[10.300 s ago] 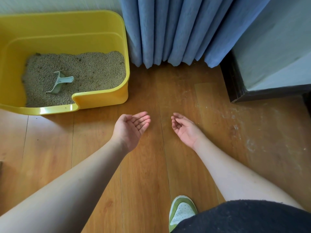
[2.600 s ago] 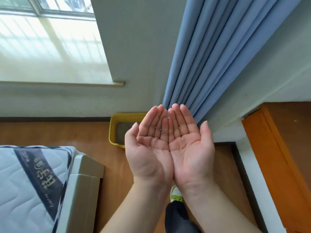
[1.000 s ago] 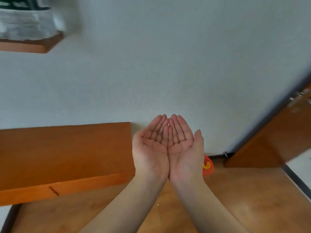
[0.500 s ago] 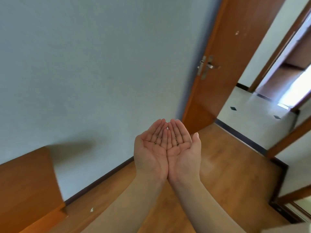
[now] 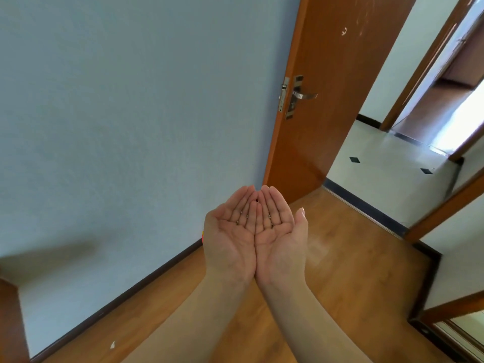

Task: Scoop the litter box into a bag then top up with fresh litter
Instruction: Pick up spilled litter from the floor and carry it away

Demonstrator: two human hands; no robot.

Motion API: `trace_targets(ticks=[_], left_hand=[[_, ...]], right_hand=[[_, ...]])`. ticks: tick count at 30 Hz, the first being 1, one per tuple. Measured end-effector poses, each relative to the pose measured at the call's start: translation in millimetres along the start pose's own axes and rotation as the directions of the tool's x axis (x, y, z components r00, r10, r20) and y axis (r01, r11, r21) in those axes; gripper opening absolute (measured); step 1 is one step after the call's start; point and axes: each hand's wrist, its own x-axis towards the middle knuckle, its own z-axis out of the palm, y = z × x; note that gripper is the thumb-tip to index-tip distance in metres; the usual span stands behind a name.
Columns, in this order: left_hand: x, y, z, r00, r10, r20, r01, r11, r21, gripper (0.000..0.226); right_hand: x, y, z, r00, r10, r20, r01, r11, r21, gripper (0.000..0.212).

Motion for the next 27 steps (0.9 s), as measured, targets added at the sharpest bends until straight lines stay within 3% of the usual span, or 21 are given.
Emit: trace_targets(ticks=[16, 27], left_hand=[[207.5, 29.8, 20.3, 0.994, 0.097, -0.057, -0.103, 0.989, -0.105, 0.044], [302.7, 39.1, 49.1, 0.984, 0.167, -0.069, -0.174, 0.977, -0.12, 0.055]], right_hand=[[202.2, 32.0, 48.4, 0.997, 0.068, 0.028, -0.067, 0.997, -0.026, 0.056], [302.6, 32.4, 77.3, 0.992, 0.121, 0.039, -0.119, 0.992, -0.038, 0.057]])
